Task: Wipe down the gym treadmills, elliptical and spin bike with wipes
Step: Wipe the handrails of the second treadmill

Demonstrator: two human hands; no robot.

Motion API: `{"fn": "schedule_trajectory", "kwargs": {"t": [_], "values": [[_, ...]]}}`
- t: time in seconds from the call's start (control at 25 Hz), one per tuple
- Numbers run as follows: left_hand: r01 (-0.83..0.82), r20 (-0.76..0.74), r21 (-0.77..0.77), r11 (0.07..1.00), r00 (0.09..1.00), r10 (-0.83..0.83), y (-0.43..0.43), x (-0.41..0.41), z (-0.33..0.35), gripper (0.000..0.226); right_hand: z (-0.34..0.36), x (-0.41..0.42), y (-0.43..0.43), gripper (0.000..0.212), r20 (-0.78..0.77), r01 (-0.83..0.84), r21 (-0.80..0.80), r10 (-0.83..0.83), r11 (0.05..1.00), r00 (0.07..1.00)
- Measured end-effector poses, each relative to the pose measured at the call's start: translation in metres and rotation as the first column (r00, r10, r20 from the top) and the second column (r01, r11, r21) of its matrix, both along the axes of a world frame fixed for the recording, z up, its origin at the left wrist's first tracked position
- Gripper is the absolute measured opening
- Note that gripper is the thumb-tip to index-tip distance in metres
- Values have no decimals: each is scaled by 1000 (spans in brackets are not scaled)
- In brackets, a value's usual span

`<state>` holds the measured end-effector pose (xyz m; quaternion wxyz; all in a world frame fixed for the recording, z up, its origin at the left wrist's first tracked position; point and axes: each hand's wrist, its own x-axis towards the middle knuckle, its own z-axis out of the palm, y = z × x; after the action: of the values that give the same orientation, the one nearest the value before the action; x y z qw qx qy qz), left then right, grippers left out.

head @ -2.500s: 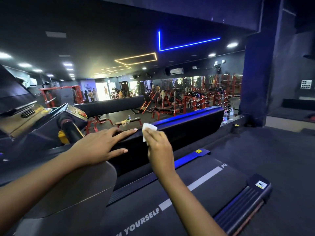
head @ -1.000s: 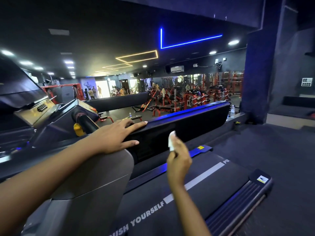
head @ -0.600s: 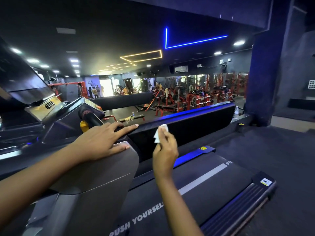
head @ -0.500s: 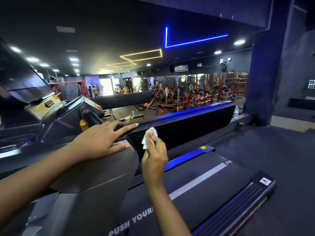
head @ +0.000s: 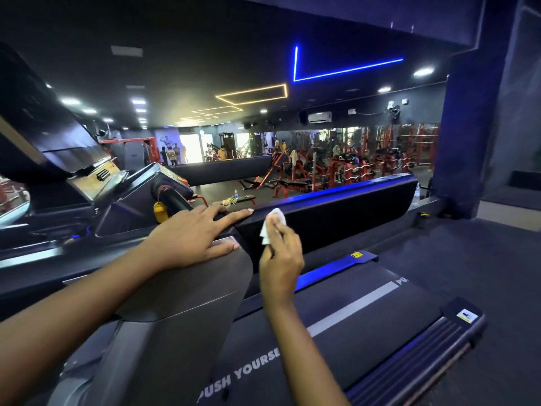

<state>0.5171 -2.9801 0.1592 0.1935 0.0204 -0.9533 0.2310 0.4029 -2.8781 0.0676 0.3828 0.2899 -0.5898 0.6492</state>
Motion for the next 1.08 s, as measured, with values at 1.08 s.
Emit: {"fn": "schedule_trajectory", "kwargs": {"t": [1.08], "values": [[-21, 34, -17, 1000, 999, 22, 1, -2, 3, 67, -40, -30, 13, 48, 394, -30, -137, 82, 990, 915]]}}
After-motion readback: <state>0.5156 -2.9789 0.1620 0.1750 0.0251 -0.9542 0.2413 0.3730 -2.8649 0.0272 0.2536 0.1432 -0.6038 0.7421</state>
